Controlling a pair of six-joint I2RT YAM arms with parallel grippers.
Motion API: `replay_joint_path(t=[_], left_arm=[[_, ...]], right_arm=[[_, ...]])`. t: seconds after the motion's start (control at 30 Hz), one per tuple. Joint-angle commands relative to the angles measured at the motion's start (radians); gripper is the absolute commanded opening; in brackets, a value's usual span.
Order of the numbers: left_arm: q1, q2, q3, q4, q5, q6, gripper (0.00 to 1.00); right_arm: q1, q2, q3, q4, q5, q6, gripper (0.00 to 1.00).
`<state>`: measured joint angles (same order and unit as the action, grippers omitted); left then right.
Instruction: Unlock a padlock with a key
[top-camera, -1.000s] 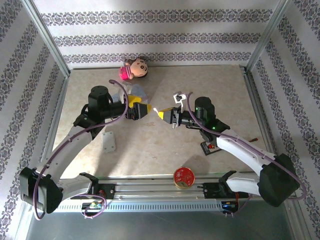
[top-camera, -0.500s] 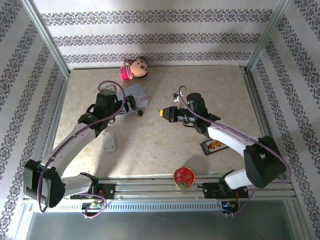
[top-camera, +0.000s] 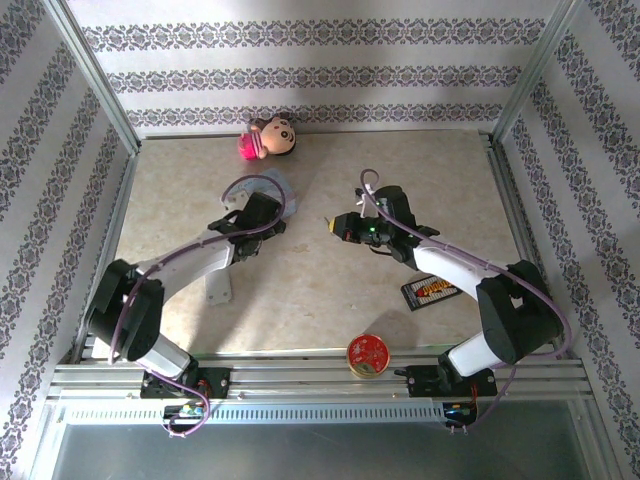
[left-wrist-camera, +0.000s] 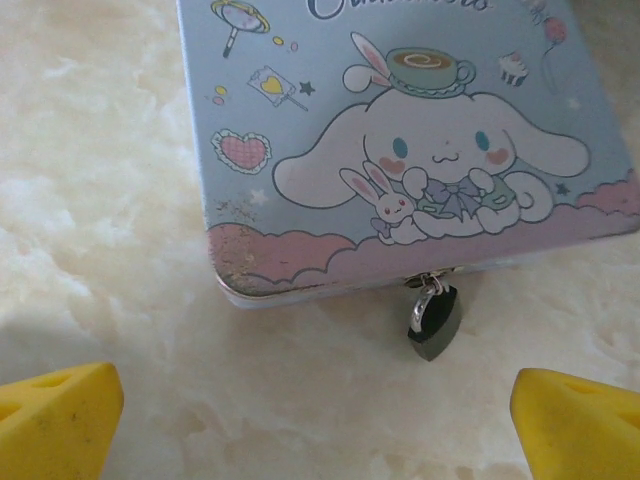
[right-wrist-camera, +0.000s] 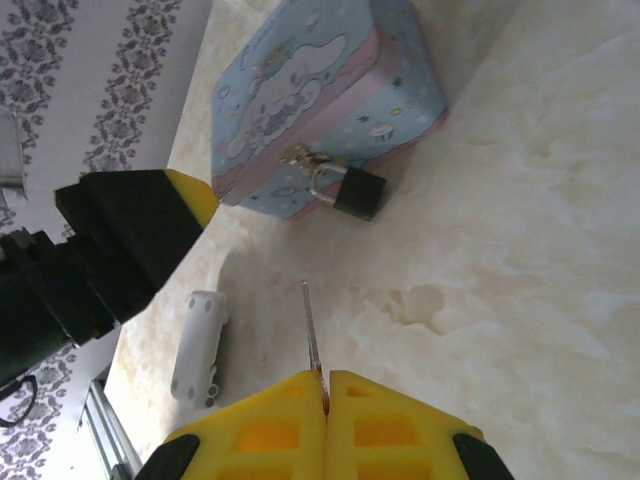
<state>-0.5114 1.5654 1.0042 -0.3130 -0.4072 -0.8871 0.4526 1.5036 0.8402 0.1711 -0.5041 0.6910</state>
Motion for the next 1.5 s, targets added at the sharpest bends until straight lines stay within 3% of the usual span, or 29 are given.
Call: replay_joint_path(t=[0.0, 0.27, 0.83, 1.47], left_arm=[[-0.03, 0.059, 0.054, -0.072, -0.1, -0.089, 0.99], [-0.074, 0.235, 0.17, -0.116, -0.12, -0.128, 1.0], [-0.076, 0.504, 0.418, -0.239, -0.209, -0.18, 0.99], [-0.076, 0.526, 0.409, -0.265, -0.22, -0.258, 0.82]], right_arm=[[-0.016, -0.002, -0.034, -0.013, 0.025, 0.016, 0.0], [-0.044, -0.035, -0.071, -0.015, 0.035, 0.008, 0.0], [-0.058, -0.089, -0.087, -0.021, 0.019, 0.005, 0.0], [-0.058, -0.083, -0.089, -0.008, 0.006, 0.013, 0.0]])
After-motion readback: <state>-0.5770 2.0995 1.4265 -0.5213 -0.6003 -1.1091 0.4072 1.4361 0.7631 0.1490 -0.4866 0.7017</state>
